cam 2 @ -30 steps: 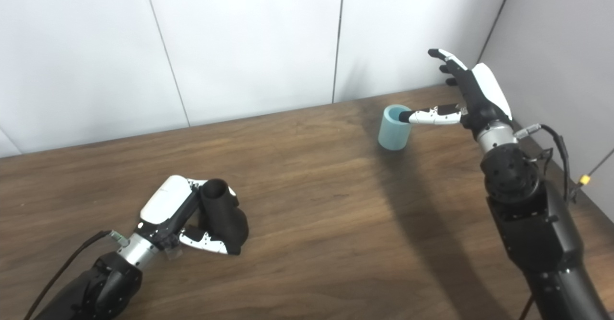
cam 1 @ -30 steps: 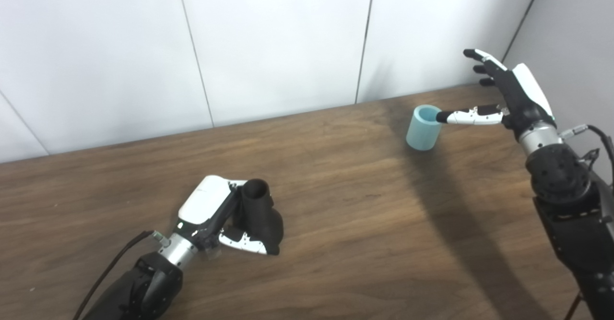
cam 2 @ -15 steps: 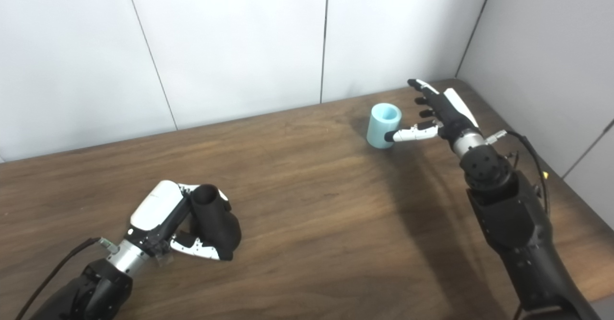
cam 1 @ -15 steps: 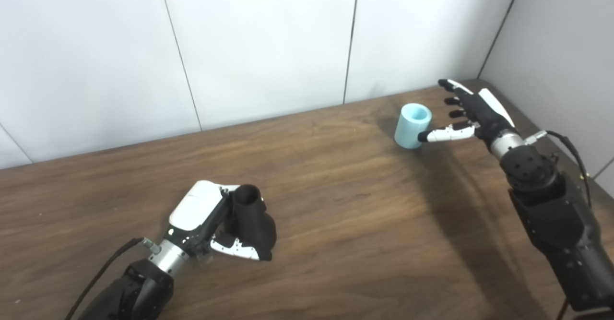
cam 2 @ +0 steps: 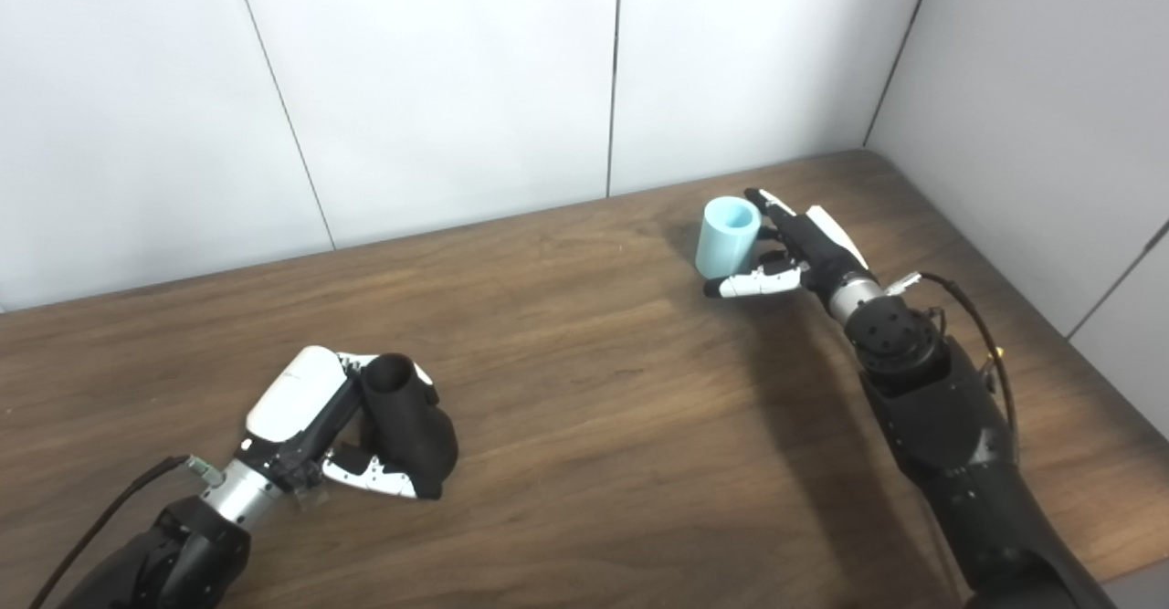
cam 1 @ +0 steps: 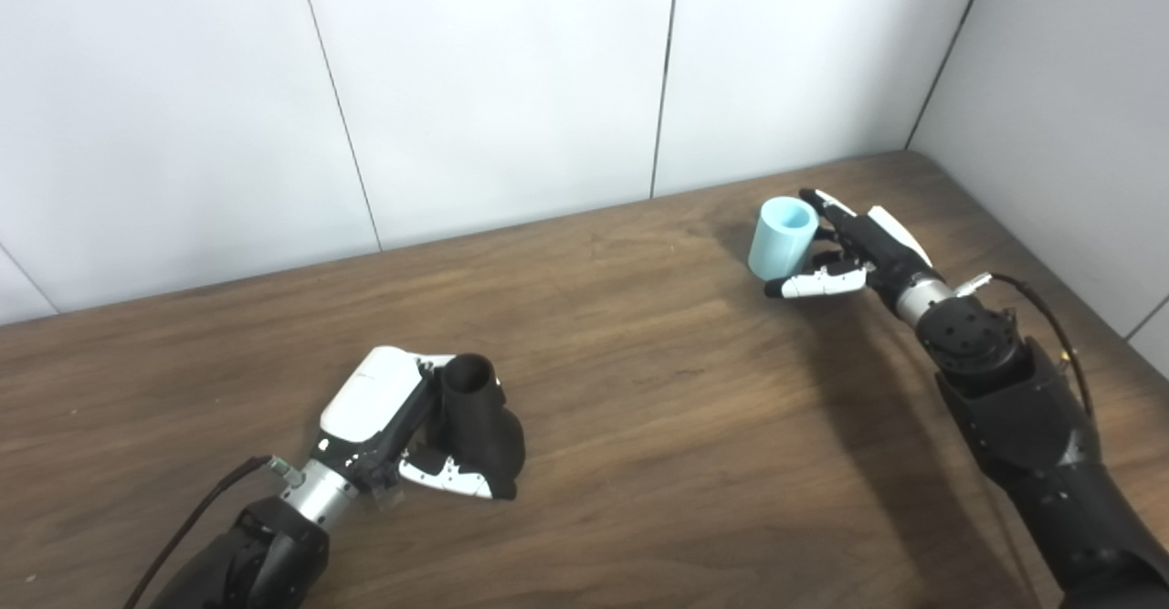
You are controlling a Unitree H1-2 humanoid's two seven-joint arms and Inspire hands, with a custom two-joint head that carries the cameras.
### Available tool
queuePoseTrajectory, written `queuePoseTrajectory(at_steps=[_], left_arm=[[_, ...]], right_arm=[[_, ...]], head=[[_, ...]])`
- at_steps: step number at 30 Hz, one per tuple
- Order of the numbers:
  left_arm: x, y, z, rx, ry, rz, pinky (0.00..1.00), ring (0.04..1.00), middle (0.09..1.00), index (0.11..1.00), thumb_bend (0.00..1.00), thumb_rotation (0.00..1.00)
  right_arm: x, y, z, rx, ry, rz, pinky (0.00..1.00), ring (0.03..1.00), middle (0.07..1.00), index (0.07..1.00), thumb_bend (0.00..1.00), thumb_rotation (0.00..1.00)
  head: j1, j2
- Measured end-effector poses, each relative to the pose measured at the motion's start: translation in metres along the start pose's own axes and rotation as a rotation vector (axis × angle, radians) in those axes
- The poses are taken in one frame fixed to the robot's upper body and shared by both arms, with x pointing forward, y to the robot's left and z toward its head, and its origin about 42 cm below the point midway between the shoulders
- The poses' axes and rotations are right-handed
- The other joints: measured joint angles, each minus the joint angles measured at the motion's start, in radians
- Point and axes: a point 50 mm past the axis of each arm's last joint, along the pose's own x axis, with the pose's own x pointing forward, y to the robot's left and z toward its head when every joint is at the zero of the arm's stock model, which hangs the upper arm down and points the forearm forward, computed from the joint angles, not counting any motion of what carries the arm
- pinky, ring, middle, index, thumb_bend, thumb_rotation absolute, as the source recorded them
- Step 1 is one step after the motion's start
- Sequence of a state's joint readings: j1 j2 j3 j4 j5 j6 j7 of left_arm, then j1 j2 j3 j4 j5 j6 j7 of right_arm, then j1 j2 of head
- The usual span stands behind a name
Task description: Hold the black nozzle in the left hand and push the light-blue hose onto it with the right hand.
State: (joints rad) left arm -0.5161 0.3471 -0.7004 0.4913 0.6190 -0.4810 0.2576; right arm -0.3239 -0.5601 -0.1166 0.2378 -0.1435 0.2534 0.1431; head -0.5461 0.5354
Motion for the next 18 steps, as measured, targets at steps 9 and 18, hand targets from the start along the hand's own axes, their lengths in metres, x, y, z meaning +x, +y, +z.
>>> queuePoseTrajectory(at_steps=[9,18], left_arm=[[-0.001,0.000,0.000,-0.001,0.000,0.000,0.35,0.375,0.461,0.526,0.50,0.00],[-0.002,0.000,0.000,-0.002,-0.001,0.000,0.33,0.363,0.451,0.532,0.50,0.00]], right_arm=[[0.009,0.019,-0.001,0.062,-0.037,-0.017,0.78,0.918,0.960,0.936,0.83,0.10],[0.017,0.033,-0.002,0.093,-0.040,-0.130,0.62,0.687,0.810,0.831,0.81,0.08]], head=[[0.012,0.017],[0.037,0.032]])
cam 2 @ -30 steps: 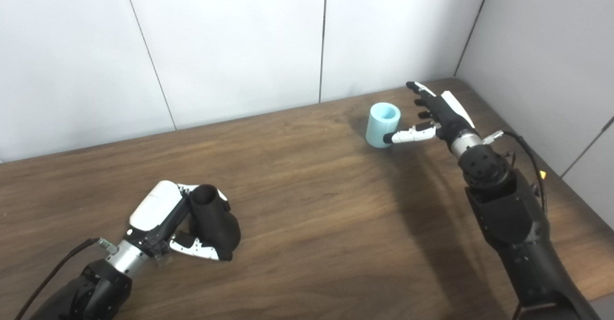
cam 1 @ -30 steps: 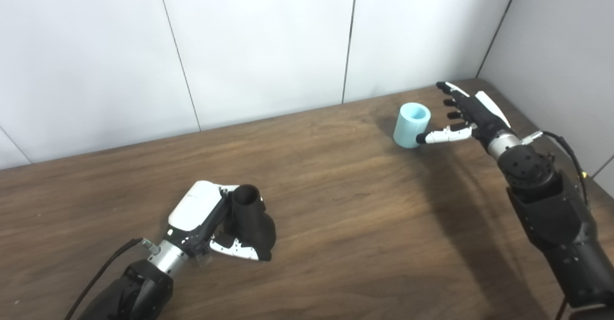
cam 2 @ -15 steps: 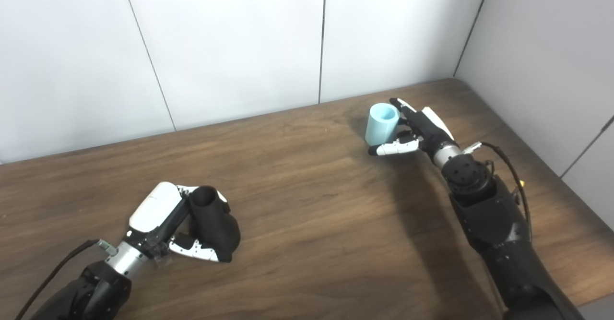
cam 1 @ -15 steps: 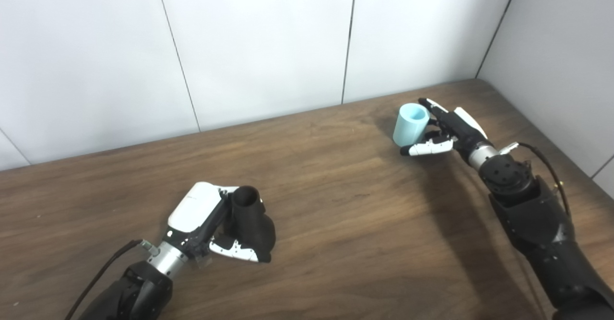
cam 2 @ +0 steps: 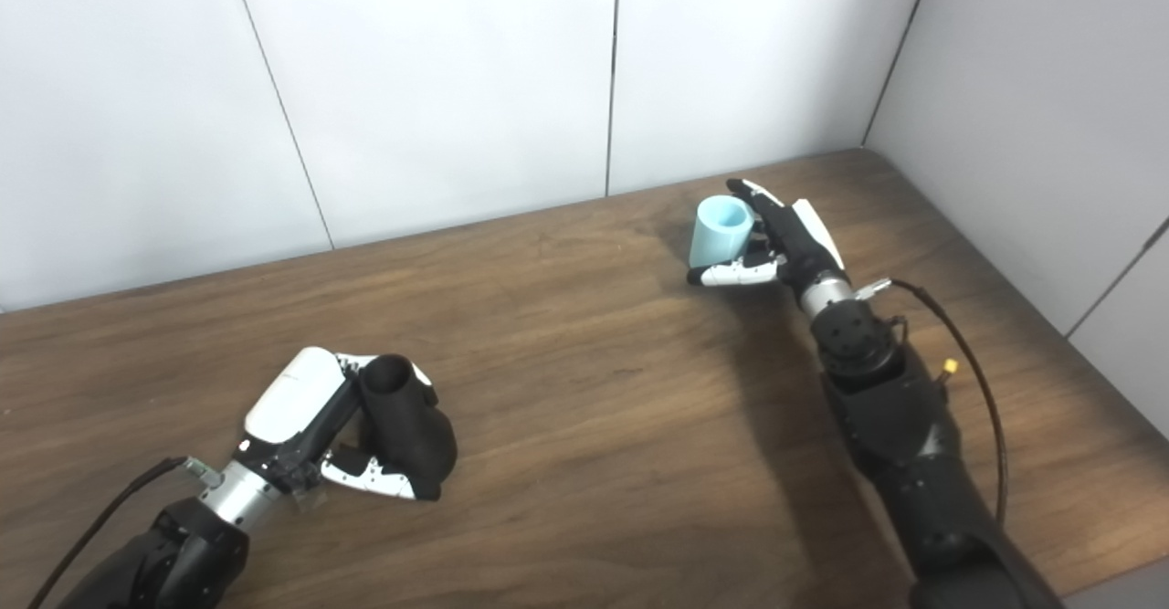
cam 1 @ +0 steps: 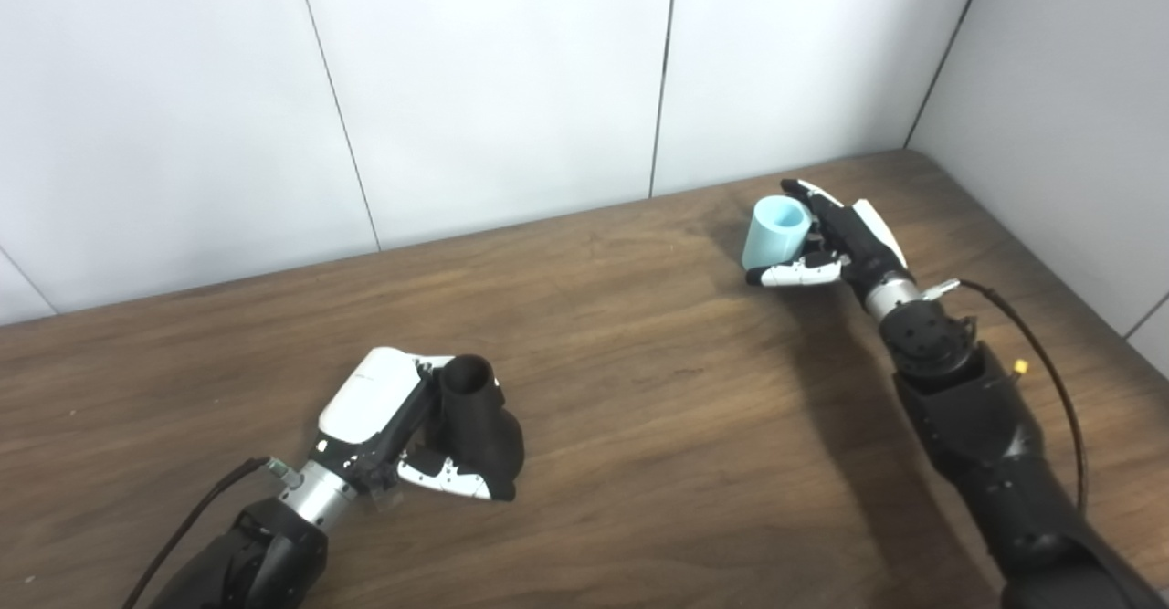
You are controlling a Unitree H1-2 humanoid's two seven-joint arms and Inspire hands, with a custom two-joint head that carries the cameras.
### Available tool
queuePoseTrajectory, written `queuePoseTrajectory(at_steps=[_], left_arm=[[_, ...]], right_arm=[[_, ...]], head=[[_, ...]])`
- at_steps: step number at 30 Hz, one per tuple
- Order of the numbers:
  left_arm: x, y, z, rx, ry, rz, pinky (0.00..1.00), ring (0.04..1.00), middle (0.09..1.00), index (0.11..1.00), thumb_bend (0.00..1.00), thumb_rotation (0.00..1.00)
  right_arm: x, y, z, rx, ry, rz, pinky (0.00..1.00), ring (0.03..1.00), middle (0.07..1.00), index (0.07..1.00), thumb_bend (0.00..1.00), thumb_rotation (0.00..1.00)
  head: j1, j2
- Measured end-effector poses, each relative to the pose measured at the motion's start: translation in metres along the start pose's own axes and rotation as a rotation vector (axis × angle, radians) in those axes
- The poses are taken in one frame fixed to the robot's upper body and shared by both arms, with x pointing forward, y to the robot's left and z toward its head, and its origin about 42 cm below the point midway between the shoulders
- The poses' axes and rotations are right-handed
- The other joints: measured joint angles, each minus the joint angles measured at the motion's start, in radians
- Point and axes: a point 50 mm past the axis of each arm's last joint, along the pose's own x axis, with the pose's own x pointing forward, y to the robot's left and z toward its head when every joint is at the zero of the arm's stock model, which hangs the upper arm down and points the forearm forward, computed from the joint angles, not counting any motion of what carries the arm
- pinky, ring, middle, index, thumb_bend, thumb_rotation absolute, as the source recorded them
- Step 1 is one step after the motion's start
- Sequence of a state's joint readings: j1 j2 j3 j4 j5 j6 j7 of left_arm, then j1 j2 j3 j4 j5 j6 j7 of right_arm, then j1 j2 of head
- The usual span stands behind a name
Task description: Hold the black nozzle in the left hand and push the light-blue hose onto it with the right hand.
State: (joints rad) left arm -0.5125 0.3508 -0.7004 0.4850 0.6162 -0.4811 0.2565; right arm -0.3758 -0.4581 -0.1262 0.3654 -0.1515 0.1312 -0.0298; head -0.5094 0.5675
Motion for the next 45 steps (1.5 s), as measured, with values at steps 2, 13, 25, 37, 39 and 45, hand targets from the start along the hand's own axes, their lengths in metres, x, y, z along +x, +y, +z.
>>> queuePoseTrajectory(at_steps=[2,13,25,37,39,45], left_arm=[[0.000,0.000,0.000,0.000,0.000,0.000,0.32,0.362,0.448,0.532,0.50,0.00],[-0.002,0.001,0.001,-0.004,-0.003,0.001,0.33,0.364,0.452,0.530,0.50,0.00],[-0.002,0.001,0.001,-0.006,-0.002,-0.001,0.34,0.370,0.461,0.528,0.50,0.00],[0.002,-0.001,0.001,-0.010,0.004,-0.003,0.34,0.365,0.455,0.530,0.50,0.00],[0.004,-0.002,0.002,-0.008,0.002,-0.003,0.33,0.364,0.458,0.531,0.50,0.00],[0.013,-0.006,0.005,-0.010,0.007,-0.002,0.27,0.360,0.434,0.530,0.50,0.00]], right_arm=[[0.001,0.006,-0.001,-0.008,-0.002,-0.039,0.57,0.636,0.737,0.777,0.77,0.07],[0.000,0.029,-0.004,-0.028,-0.057,-0.146,0.32,0.380,0.427,0.519,0.52,0.00],[-0.001,0.034,-0.002,-0.046,-0.090,-0.141,0.33,0.392,0.435,0.510,0.53,0.00],[-0.028,0.054,0.084,0.162,-0.340,0.038,0.33,0.385,0.458,0.491,0.53,0.00],[-0.036,0.059,0.107,0.182,-0.401,0.085,0.34,0.389,0.458,0.491,0.53,0.00],[-0.060,0.072,0.162,0.195,-0.533,0.210,0.33,0.385,0.453,0.495,0.53,0.00]], head=[[0.005,0.002],[0.023,0.025],[0.054,0.032],[0.155,0.017],[0.198,0.020],[0.326,0.035]])
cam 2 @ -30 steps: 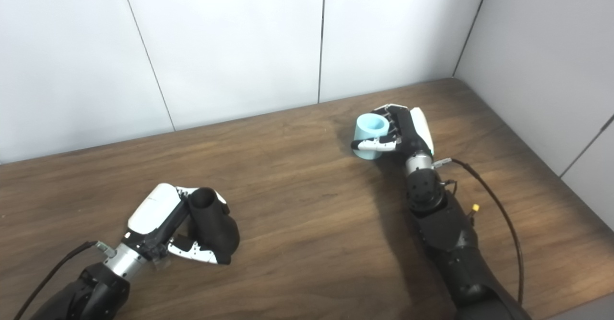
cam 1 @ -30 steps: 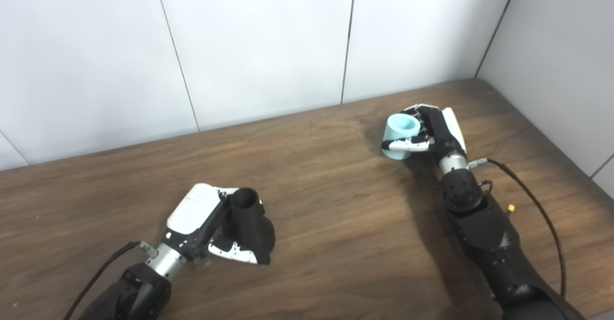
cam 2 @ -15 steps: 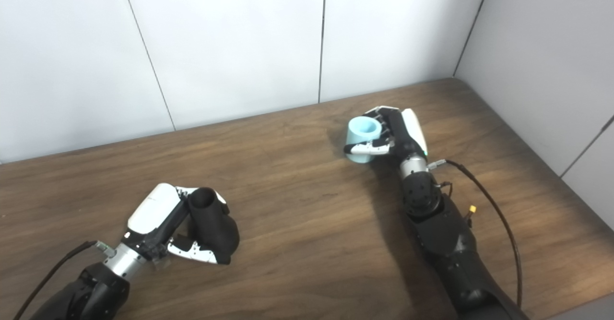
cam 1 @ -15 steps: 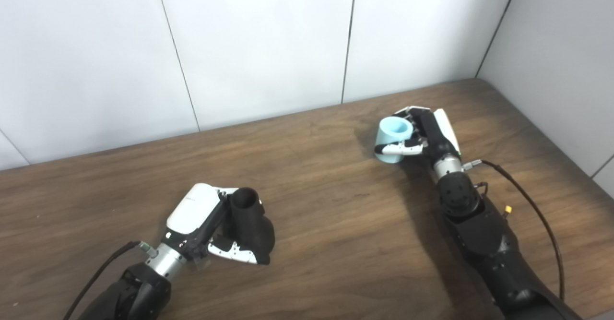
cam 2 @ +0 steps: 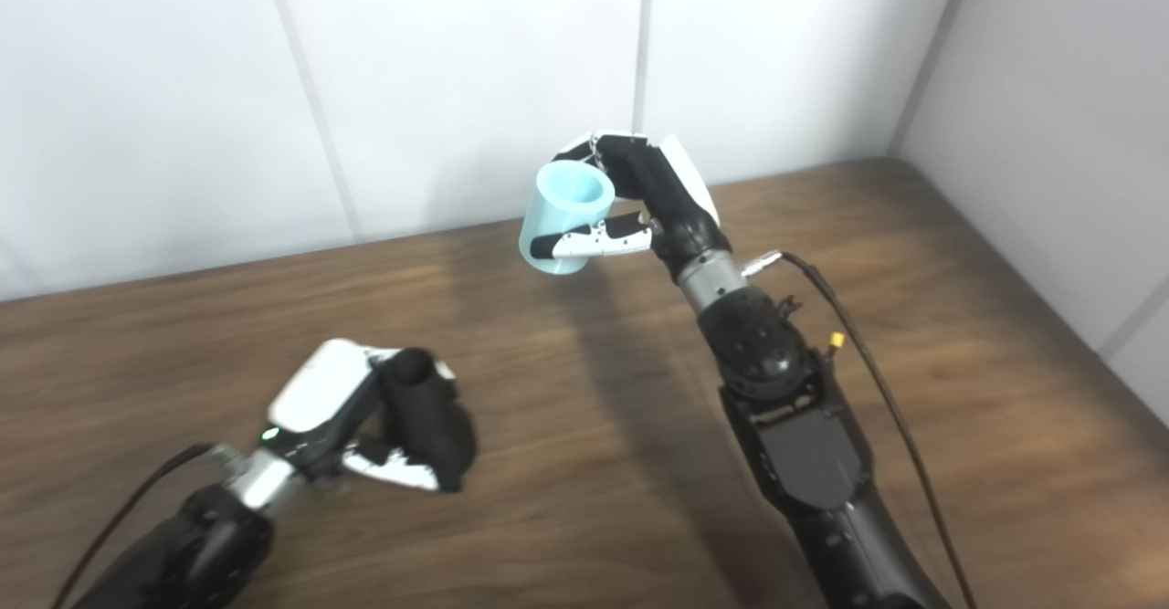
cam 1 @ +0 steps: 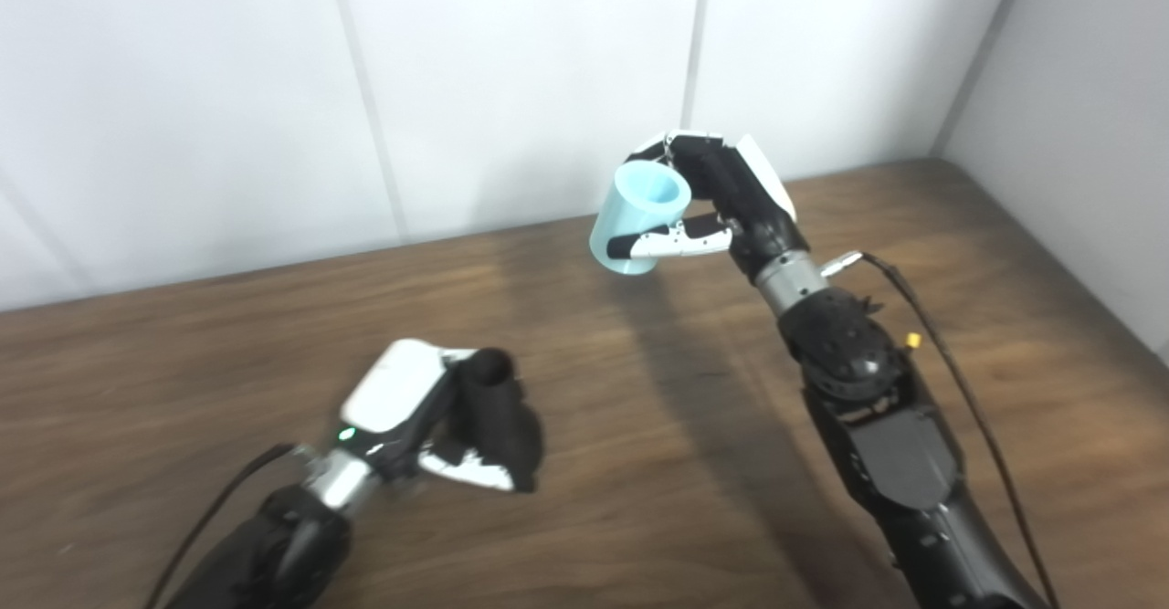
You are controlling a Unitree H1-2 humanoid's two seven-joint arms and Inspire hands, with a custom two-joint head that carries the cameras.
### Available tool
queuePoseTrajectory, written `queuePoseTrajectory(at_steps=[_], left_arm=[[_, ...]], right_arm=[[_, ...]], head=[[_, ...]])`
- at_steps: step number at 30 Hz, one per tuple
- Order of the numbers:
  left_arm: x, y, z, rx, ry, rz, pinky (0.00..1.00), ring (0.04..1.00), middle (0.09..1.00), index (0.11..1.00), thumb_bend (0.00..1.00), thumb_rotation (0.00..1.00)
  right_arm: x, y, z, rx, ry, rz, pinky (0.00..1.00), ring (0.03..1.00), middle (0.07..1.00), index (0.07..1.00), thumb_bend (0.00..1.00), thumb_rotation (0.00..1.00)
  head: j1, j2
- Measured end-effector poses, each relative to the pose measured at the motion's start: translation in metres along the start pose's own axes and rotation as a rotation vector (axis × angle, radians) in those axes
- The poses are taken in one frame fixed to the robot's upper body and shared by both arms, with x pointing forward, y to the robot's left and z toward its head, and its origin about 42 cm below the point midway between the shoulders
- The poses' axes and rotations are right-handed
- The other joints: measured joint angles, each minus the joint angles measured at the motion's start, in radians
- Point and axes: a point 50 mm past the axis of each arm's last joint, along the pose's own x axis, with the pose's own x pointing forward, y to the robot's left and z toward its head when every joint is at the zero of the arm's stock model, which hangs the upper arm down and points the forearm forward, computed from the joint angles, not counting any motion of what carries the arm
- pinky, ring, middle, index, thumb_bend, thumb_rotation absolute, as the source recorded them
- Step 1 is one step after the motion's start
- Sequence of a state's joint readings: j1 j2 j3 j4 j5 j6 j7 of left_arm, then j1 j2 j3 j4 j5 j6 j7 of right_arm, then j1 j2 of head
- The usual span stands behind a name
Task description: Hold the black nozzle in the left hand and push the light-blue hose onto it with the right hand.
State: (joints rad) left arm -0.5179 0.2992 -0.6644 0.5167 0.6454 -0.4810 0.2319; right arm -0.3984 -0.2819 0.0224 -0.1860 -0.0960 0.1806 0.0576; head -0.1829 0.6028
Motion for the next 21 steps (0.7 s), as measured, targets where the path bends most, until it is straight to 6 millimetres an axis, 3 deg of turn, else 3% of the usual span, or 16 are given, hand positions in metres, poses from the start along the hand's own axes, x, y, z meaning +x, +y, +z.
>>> queuePoseTrajectory(at_steps=[6,17,21], left_arm=[[0.005,-0.002,0.000,-0.004,0.007,-0.001,0.28,0.365,0.434,0.534,0.50,0.00],[0.015,-0.004,-0.001,0.015,0.010,0.008,0.27,0.350,0.440,0.539,0.49,0.00],[0.015,-0.004,0.000,0.014,0.011,0.007,0.31,0.366,0.451,0.539,0.50,0.00]], right_arm=[[0.003,0.014,0.029,0.096,-0.034,0.088,0.30,0.367,0.455,0.494,0.53,0.00],[0.001,0.038,0.036,0.135,-0.037,0.199,0.32,0.431,0.472,0.499,0.52,0.00],[0.000,0.042,0.036,0.093,-0.034,0.223,0.33,0.432,0.470,0.501,0.52,0.00]], head=[[0.071,0.008],[0.126,0.026],[0.146,0.034]])
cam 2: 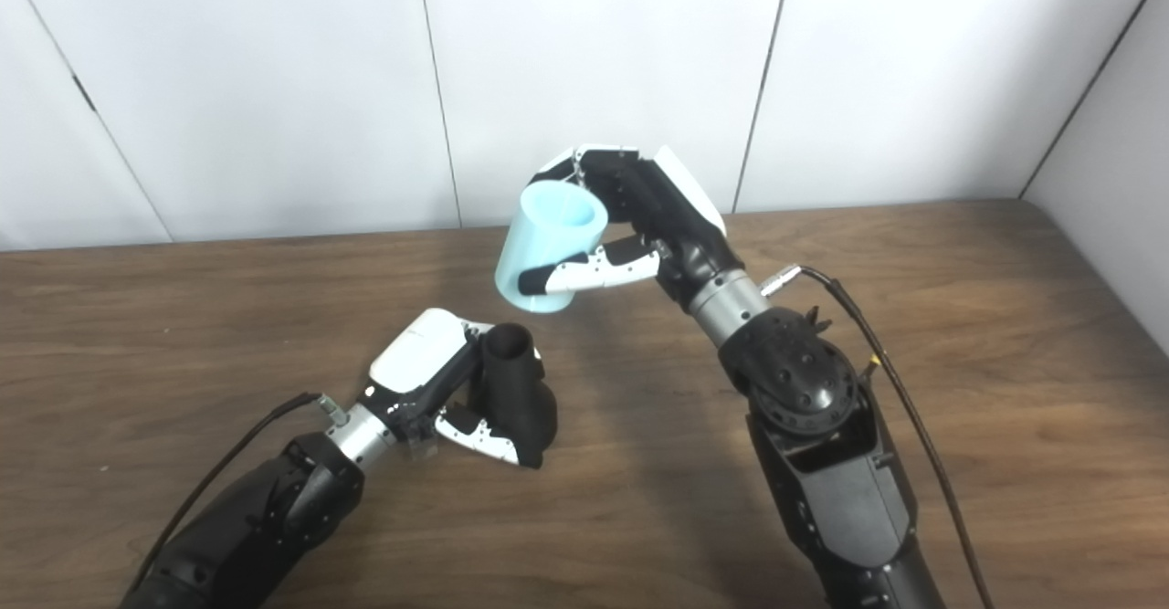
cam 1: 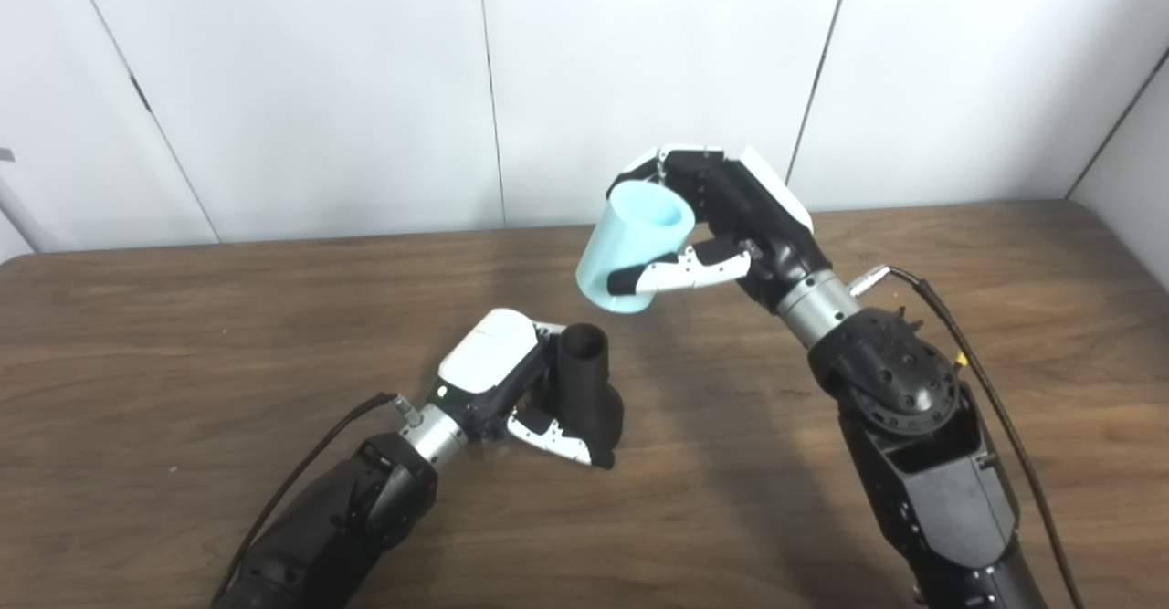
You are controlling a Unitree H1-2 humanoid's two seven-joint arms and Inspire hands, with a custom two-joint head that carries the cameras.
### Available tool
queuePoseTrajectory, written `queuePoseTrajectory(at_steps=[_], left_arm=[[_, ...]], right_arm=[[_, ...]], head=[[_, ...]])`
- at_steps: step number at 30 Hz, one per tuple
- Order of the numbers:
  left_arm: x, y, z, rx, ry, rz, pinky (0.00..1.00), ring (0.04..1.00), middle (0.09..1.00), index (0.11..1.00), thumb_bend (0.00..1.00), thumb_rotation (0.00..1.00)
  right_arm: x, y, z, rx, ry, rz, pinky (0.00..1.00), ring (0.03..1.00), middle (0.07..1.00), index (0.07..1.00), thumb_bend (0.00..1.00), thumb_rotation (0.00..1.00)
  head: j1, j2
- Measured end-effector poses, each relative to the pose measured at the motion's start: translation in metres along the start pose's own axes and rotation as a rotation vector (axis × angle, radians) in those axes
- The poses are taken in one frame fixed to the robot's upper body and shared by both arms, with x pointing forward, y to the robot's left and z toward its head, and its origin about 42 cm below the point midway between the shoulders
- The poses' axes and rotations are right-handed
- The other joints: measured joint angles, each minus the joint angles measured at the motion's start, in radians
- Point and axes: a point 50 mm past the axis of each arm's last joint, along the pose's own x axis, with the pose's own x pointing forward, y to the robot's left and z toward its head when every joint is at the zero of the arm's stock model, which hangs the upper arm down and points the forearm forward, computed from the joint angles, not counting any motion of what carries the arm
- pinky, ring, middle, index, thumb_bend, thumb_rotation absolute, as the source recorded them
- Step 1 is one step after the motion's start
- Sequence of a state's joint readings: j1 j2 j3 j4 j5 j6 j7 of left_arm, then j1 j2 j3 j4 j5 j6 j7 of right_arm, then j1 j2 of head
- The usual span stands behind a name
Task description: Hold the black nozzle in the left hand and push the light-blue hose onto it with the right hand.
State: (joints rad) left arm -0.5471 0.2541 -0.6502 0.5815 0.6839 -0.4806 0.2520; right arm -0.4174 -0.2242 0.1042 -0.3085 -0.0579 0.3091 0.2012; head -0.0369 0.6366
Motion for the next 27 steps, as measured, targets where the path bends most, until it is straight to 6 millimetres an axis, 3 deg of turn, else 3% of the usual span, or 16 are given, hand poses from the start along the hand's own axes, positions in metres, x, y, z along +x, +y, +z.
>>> queuePoseTrajectory(at_steps=[10,27], left_arm=[[0.001,0.000,0.000,-0.002,0.000,-0.001,0.30,0.360,0.446,0.540,0.50,0.00],[0.008,-0.002,0.007,-0.017,0.004,-0.006,0.30,0.357,0.451,0.543,0.50,0.00]], right_arm=[[0.001,0.005,-0.001,-0.014,0.005,0.022,0.34,0.441,0.482,0.488,0.52,0.00],[0.005,0.013,-0.022,-0.067,0.107,0.039,0.34,0.436,0.488,0.490,0.52,0.00]], head=[[0.008,0.012],[0.025,0.026]])
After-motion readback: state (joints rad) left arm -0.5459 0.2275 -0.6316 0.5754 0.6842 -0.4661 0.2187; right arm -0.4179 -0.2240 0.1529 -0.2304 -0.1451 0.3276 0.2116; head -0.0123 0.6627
